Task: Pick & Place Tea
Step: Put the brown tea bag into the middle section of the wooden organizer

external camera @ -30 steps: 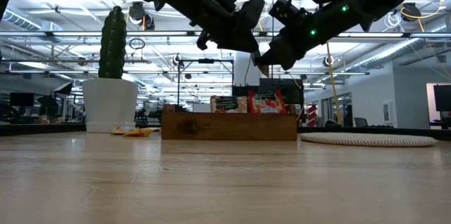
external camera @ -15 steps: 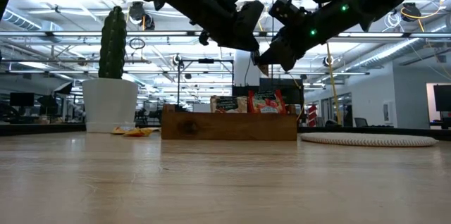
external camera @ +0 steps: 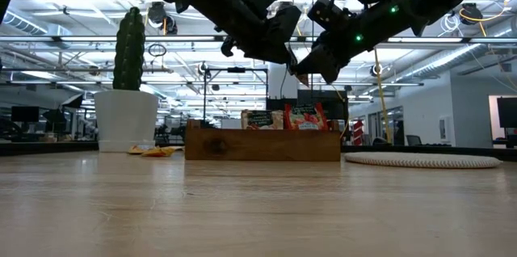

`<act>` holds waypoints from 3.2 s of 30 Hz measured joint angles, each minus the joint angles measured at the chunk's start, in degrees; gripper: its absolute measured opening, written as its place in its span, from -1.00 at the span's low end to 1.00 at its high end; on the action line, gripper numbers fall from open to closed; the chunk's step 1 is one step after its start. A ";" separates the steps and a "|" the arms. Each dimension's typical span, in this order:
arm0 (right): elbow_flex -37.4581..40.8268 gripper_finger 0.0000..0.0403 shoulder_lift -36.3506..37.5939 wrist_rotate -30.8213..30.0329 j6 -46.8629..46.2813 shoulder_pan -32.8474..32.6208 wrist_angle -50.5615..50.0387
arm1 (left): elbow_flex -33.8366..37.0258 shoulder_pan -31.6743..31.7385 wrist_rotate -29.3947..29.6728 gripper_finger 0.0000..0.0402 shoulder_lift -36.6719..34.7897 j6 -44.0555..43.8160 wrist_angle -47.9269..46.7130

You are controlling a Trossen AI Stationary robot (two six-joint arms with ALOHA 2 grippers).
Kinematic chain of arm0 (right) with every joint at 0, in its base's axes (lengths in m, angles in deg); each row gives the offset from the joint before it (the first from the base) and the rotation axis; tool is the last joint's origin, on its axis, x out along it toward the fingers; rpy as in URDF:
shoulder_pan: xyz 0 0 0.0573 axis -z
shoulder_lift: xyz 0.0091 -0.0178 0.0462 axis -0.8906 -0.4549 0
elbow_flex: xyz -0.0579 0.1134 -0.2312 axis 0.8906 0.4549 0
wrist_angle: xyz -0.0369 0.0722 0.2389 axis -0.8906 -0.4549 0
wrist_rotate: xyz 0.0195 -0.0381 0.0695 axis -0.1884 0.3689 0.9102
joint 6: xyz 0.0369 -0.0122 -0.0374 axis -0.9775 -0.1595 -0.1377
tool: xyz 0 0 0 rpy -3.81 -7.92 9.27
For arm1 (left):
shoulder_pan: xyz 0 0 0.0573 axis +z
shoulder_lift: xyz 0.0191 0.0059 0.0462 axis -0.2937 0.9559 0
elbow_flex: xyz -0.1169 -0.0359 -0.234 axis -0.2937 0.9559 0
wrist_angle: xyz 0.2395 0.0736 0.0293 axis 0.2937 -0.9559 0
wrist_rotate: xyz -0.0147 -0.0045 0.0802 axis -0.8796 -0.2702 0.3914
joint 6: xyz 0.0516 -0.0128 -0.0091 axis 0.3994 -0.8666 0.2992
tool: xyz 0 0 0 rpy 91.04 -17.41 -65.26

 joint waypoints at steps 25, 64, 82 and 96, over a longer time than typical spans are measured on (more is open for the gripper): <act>0.00 -1.00 0.00 2.08 1.21 -0.02 0.61 | 0.03 1.03 -6.98 -0.19 -0.02 0.02 0.04; 2.10 0.24 6.55 12.33 -7.65 0.51 0.05 | -4.13 0.30 -25.15 -1.00 -9.94 -2.76 -44.55; 2.10 0.45 17.38 12.62 -9.96 7.19 -13.55 | -12.55 4.34 -36.70 -1.00 -5.39 33.07 -51.35; 2.10 0.44 17.25 14.36 -9.45 7.13 -14.32 | -23.39 6.94 -38.21 -1.00 9.63 35.82 -60.64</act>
